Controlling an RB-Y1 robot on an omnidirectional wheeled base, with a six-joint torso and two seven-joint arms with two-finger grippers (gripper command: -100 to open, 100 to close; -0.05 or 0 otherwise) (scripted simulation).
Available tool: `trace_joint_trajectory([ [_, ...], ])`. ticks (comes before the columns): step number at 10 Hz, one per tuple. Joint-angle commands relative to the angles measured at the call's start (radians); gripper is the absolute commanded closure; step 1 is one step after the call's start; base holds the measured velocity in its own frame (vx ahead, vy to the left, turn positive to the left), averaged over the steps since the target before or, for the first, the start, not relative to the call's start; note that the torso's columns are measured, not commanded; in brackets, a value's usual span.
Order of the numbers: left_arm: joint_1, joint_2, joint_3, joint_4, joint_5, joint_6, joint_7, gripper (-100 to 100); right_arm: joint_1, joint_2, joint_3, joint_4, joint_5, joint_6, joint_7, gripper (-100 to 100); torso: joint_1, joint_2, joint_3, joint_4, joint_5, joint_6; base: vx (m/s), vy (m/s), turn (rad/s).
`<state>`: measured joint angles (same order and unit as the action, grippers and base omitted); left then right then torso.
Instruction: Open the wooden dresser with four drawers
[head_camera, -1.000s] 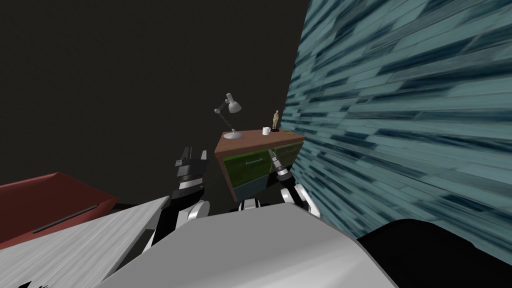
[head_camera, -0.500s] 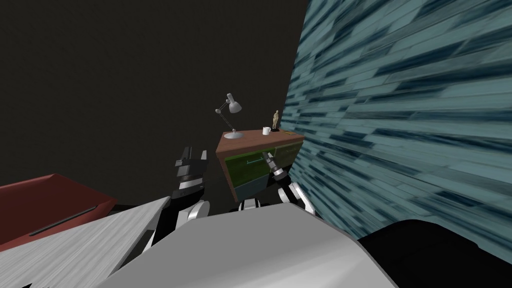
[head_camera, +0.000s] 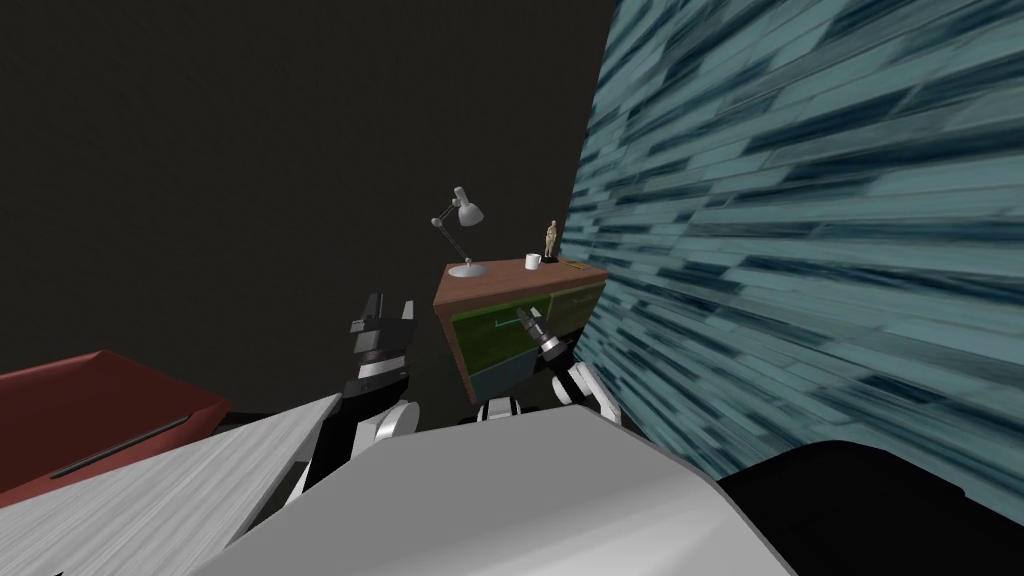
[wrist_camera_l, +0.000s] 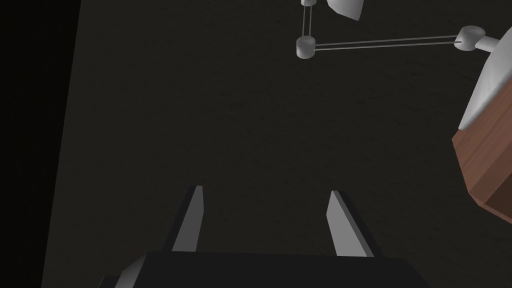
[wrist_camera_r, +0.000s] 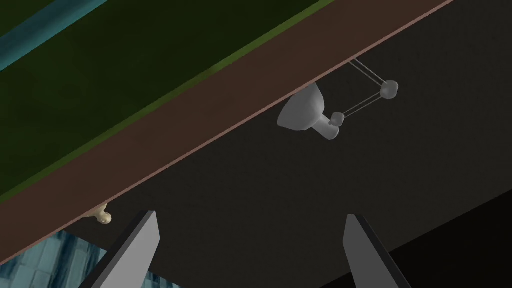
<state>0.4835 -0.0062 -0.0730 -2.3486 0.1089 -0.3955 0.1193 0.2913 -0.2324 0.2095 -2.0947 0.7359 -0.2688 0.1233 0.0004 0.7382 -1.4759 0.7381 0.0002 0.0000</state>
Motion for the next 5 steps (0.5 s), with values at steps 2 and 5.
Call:
trace_joint_trajectory([
  [2,0.0,0.0,0.0,0.0,0.0,0.0,0.0,0,-0.032,-0.007,0.033,0.03,0.1,0.033,0.026,-100,0.0,0.0,0.0,0.0,0.0,0.0,-0.011,0.033,-0.026],
  [5,0.0,0.0,0.0,0.0,0.0,0.0,0.0,0,-0.057,-0.012,0.058,0.057,0.184,0.057,0.049,-100,0.0,0.0,0.0,0.0,0.0,0.0,-0.006,0.022,-0.018],
])
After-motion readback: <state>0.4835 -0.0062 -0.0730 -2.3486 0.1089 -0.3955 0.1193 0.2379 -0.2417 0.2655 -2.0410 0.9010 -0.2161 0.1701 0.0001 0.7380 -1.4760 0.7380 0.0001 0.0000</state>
